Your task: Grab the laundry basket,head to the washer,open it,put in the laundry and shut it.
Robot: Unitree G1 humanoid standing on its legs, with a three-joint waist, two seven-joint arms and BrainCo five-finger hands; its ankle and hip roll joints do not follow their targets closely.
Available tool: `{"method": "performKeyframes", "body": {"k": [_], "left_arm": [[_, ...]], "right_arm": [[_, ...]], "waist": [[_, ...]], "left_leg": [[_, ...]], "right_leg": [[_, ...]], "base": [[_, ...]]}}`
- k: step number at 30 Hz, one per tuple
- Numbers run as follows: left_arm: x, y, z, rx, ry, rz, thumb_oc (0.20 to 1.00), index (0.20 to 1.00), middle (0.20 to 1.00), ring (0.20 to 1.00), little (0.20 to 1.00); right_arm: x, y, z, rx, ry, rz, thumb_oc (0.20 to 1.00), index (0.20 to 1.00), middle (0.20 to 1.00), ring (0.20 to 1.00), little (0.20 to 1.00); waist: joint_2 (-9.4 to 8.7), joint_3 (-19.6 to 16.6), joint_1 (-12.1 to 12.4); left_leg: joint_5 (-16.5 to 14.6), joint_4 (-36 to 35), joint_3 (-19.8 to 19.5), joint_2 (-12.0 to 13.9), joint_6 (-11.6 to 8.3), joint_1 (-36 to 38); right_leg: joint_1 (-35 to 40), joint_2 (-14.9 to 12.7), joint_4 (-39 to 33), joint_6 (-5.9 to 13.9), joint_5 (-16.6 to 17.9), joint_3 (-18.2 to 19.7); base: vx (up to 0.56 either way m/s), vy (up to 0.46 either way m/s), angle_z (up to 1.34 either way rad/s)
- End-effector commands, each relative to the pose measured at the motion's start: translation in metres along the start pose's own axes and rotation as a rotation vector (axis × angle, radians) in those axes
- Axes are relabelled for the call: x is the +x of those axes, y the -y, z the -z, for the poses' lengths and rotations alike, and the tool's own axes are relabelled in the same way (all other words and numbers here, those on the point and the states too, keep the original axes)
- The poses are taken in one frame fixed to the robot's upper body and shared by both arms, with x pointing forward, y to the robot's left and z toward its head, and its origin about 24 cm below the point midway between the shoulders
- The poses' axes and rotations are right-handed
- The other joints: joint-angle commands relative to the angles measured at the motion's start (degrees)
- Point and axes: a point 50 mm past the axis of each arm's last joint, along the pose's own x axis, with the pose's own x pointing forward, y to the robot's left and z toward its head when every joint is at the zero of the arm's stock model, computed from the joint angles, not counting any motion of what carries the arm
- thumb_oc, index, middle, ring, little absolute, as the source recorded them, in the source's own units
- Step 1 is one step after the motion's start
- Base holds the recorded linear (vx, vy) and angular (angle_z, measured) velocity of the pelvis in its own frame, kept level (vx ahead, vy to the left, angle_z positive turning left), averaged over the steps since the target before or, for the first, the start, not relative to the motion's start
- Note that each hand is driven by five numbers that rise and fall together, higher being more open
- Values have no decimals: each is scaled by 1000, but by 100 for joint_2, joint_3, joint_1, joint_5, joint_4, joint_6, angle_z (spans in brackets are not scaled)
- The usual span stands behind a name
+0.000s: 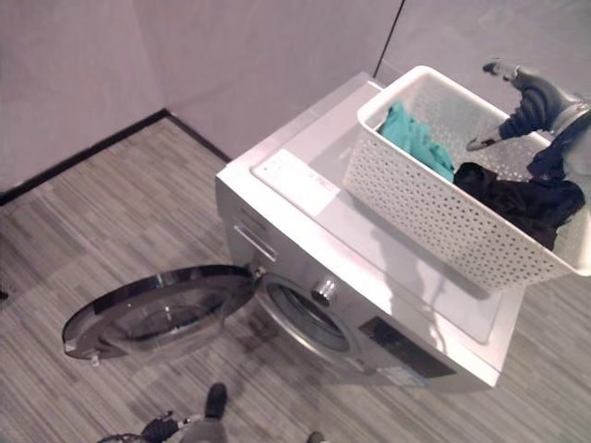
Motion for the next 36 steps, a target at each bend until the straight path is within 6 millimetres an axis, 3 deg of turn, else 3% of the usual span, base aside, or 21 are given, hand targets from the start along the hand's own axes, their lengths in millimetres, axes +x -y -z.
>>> {"method": "performKeyframes", "body": {"k": [1, 12, 20, 25, 34, 35, 36], "left_arm": [[-1, 13, 6, 43, -15, 52, 1000, 1000, 1000, 1000, 1000], [-1, 9, 8, 41, -31, 42, 1000, 1000, 1000, 1000, 1000], [1, 10, -2, 45, -1, 53, 1000, 1000, 1000, 1000, 1000], [2, 15, -15, 43, 40, 67, 1000, 1000, 1000, 1000, 1000], [5, 20, -33, 32, 88, 67, 1000, 1000, 1000, 1000, 1000], [5, 20, -33, 32, 88, 67, 1000, 1000, 1000, 1000, 1000], [5, 21, -32, 37, 85, 69, 1000, 1000, 1000, 1000, 1000]], "right_arm": [[1, 24, -6, -53, 0, 53, 1000, 1000, 1000, 1000, 1000], [15, 1, 5, -78, -90, -26, 1000, 1000, 1000, 1000, 1000], [21, -15, 20, -157, -209, -125, 1000, 1000, 1000, 1000, 1000], [21, -36, 30, -187, -259, -201, 1000, 1000, 1000, 1000, 1000], [24, -60, 31, -193, -269, -255, 1000, 1000, 1000, 1000, 1000], [24, -60, 31, -193, -269, -255, 699, 699, 699, 699, 699], [25, -61, 29, -191, -261, -256, 460, 460, 460, 460, 460]], "waist": [[-31, -145, 199], [-124, 15, 396], [-133, 176, 477], [-84, 358, 540], [-29, 492, 579], [-30, 490, 580], [-23, 484, 573]], "left_leg": [[-519, 33, -32, 384, 95, 482], [-439, 21, -185, 372, 84, 291], [-363, 21, -321, 353, 77, 86], [-298, 46, -394, 343, 85, -102], [-187, 21, -451, 304, 67, -400], [-187, 21, -451, 304, 67, -402], [-194, 21, -450, 301, 71, -401]], "right_leg": [[-683, 184, 68, -204, 514, 258], [-732, 209, 9, -209, 549, 106], [-813, 208, 0, -217, 576, -16], [-940, 198, 2, -217, 611, -52], [-1141, 179, -103, -209, 713, -80], [-1143, 179, -103, -209, 713, -79], [-1143, 175, -114, -206, 718, -76]], "base": [[5, -11, 4], [-2, -14, 7], [-10, -15, 8], [-24, -7, 5], [-24, -3, 1], [0, 0, 0], [0, 0, 0]]}}
